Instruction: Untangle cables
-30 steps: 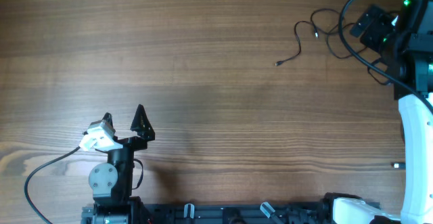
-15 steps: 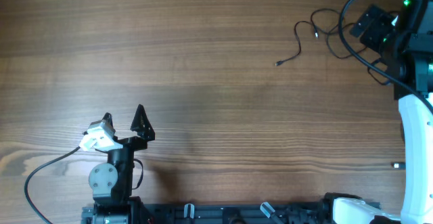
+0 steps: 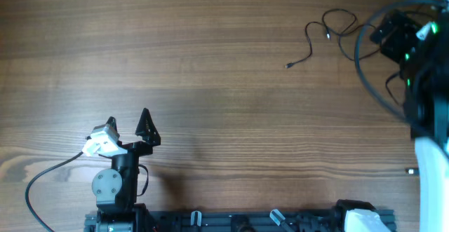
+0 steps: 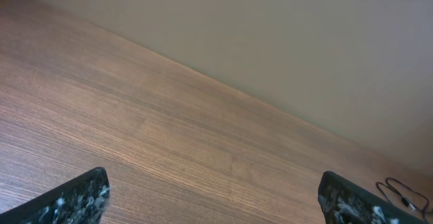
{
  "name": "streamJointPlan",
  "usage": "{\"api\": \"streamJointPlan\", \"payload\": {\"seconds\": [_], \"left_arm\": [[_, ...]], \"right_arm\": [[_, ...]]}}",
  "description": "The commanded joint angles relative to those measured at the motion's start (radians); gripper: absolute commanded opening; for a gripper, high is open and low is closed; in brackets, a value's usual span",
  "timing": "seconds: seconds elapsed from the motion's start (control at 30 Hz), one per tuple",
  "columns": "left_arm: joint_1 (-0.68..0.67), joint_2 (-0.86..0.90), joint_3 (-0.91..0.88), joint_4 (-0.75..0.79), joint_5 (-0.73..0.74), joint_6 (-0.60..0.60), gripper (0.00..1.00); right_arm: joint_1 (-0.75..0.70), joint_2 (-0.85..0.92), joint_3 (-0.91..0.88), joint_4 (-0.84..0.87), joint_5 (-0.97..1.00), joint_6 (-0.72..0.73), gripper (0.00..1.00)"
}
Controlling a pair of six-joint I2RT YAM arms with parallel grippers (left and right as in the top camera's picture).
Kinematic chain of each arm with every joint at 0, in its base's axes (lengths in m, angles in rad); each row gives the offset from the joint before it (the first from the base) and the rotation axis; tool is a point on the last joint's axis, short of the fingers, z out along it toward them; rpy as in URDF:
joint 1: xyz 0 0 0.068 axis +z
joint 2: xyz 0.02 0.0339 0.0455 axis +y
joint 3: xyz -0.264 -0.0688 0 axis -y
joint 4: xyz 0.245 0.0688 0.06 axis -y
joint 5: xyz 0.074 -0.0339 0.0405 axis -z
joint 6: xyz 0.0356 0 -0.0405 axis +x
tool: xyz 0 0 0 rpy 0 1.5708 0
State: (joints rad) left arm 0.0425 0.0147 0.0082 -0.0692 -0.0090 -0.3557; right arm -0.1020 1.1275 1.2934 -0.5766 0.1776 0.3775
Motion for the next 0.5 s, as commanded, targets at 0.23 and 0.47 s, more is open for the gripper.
{"api": "streamJointPlan", "payload": {"seconds": [0.23, 0.47], "left_arm": [[0.007, -0.009, -0.002, -0.006, 0.016, 0.011, 1.00], [0.007, -0.009, -0.002, -0.006, 0.016, 0.011, 1.00]], "right_arm": [[-0.002, -0.434, -0.900, 0.956, -0.266, -0.010, 1.00], [0.006, -0.618, -1.192, 1.134, -0.268, -0.012, 1.00]]}}
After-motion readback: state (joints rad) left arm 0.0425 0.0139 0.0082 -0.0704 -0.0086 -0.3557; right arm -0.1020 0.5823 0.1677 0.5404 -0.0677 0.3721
